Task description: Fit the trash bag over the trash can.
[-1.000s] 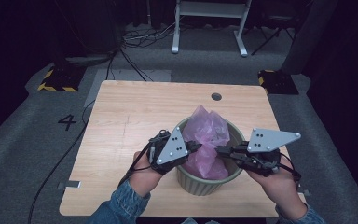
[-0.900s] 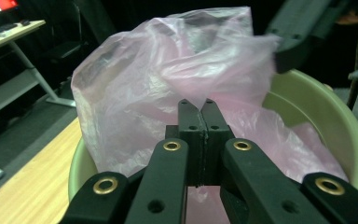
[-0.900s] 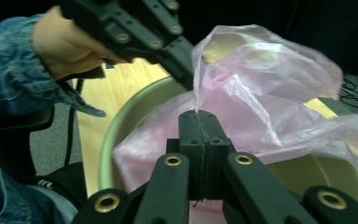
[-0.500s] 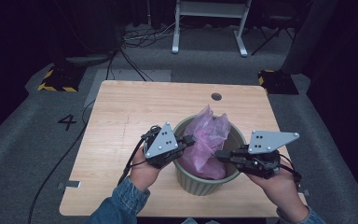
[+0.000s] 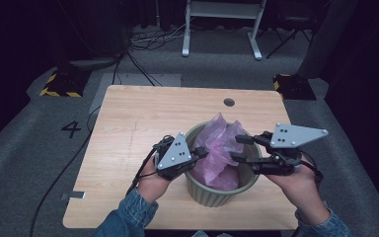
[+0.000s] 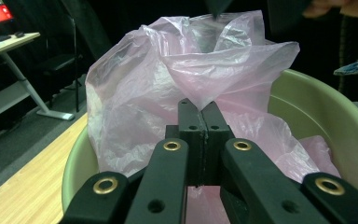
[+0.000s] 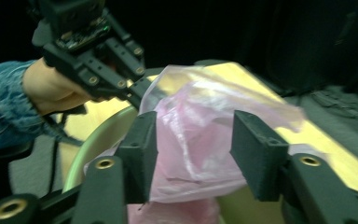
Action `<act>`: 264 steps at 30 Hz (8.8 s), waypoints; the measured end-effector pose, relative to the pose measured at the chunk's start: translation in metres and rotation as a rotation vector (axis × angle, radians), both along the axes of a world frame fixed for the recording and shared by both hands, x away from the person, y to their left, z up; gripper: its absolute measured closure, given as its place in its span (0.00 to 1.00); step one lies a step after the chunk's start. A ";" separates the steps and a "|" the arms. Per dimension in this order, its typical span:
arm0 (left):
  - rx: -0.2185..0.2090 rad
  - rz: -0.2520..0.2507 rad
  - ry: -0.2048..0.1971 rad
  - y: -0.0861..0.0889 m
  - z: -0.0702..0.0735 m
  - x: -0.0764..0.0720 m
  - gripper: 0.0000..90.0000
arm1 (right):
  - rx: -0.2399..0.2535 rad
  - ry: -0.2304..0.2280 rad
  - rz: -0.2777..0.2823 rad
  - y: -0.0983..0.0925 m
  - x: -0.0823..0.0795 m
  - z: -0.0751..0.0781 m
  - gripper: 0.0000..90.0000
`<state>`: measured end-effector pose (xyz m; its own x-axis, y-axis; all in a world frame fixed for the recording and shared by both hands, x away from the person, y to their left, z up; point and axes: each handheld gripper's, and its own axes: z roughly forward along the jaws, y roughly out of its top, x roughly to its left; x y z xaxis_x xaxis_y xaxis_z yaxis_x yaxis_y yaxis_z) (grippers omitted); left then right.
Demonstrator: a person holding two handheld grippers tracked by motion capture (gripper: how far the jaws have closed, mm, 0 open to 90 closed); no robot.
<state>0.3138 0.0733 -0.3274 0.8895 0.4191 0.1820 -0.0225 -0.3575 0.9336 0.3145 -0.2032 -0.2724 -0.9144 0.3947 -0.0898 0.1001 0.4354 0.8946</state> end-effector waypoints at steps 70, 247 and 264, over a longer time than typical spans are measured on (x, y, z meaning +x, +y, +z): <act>-0.022 -0.039 0.009 0.030 0.010 -0.013 0.38 | 0.035 0.046 -0.171 -0.071 -0.003 0.000 1.00; -0.006 0.141 0.168 0.045 -0.007 0.083 0.44 | 0.027 0.167 -0.484 -0.122 0.098 -0.073 0.53; -0.050 0.109 0.152 0.066 -0.008 0.057 0.99 | 0.106 0.048 -0.436 -0.128 0.063 -0.034 0.55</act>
